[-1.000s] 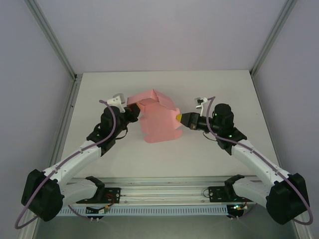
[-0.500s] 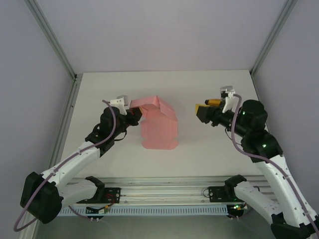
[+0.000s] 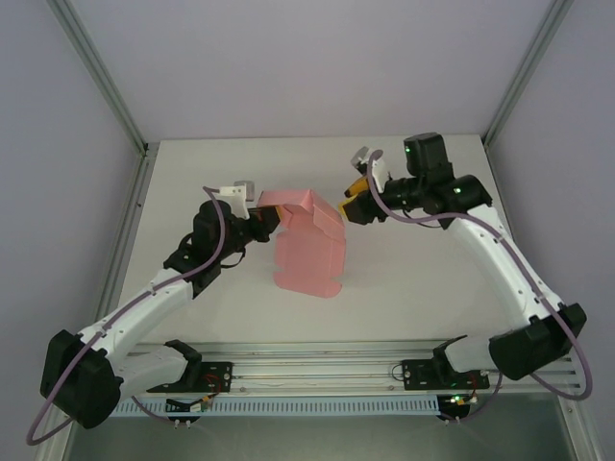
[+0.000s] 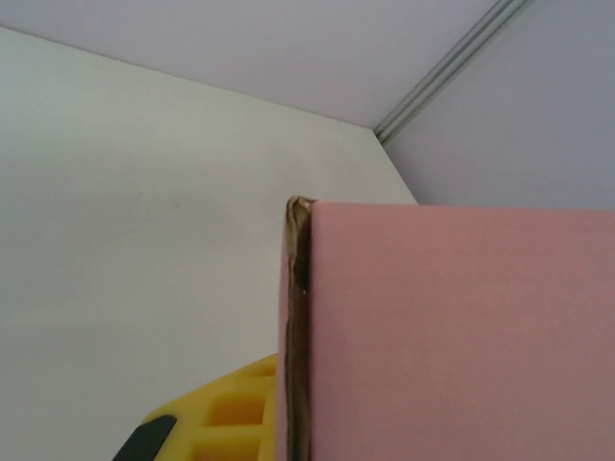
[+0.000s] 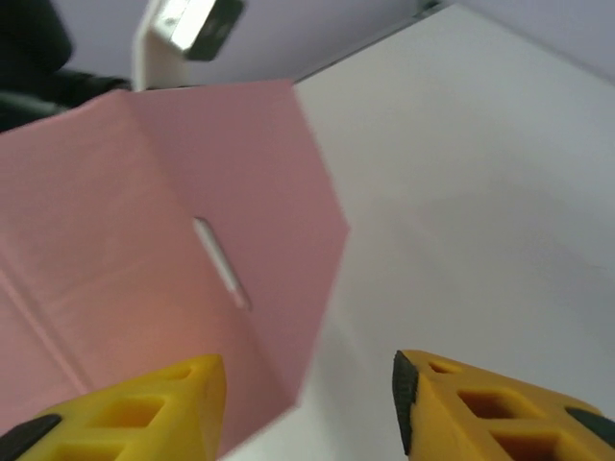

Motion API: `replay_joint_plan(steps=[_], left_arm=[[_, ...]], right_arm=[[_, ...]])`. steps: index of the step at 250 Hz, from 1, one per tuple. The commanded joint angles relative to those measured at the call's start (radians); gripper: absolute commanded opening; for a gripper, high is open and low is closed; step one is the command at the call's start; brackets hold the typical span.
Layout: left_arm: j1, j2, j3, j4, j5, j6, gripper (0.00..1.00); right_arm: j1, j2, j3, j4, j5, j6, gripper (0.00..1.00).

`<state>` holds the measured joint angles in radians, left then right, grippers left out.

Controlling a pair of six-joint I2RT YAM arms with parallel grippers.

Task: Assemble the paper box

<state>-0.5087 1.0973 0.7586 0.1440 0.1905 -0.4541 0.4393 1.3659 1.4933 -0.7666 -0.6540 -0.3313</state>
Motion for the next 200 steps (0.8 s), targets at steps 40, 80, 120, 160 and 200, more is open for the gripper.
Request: replay_joint_plan(steps=[40, 80, 120, 160, 200], left_arm=[[-0.001, 0.036, 0.061, -0.037, 0.001, 0.02, 0.0], [-0.001, 0.044, 0.065, -0.03, 0.009, 0.006, 0.0], [-0.002, 0.042, 0.074, -0.068, -0.03, -0.002, 0.0], [-0.003, 0.048, 0.091, -0.129, -0.074, -0.016, 0.0], [-0.005, 0.051, 0.104, -0.172, -0.112, -0.025, 0.0]], right_arm=[[0.075, 0.024, 0.017, -0.062, -0.086, -0.086, 0.48], [0.146, 0.022, -0.002, 0.035, 0.109, -0.025, 0.47], [0.248, 0.015, -0.051, 0.128, 0.353, 0.007, 0.48], [0.293, 0.011, -0.091, 0.198, 0.522, 0.062, 0.47], [0.357, 0.031, -0.099, 0.223, 0.787, 0.078, 0.47]])
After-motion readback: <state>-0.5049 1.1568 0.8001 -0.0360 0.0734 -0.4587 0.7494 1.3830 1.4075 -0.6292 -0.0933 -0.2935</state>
